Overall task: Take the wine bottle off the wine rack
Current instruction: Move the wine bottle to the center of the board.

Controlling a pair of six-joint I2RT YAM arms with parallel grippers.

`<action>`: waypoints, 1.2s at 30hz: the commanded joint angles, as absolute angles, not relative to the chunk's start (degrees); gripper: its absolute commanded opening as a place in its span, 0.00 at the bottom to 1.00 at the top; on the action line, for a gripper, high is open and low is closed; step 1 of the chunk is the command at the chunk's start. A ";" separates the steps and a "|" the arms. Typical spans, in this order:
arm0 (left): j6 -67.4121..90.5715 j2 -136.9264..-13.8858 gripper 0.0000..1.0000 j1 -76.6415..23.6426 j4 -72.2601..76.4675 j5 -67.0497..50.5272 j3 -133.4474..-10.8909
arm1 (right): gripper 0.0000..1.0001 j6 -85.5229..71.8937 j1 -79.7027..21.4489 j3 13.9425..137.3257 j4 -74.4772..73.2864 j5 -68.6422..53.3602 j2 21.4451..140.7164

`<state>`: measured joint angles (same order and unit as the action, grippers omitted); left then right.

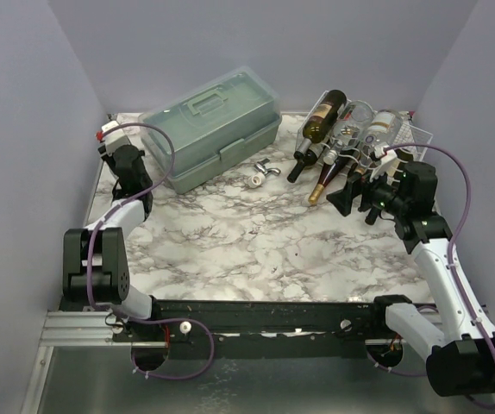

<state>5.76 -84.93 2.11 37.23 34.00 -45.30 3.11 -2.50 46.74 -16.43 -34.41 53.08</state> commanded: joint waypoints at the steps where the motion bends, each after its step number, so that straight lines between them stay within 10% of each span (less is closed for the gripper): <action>1: 3.26 -86.99 0.00 3.80 49.52 31.91 -52.64 | 1.00 4.65 -2.16 46.88 -17.49 -35.33 54.38; 18: 1.70 -98.36 0.11 6.77 50.54 27.57 -61.66 | 1.00 6.76 -2.09 47.77 -19.51 -37.26 57.89; 23: 2.92 -99.15 0.30 7.20 50.59 27.50 -61.05 | 0.99 6.98 -2.16 47.80 -19.60 -37.35 58.20; 30: 3.00 -95.93 0.94 7.21 50.49 26.55 -57.83 | 1.00 7.28 -2.15 47.79 -19.60 -37.41 58.18; 36: 5.18 -87.20 0.99 7.25 46.12 26.59 -52.74 | 1.00 7.37 -2.16 47.58 -19.56 -38.60 57.06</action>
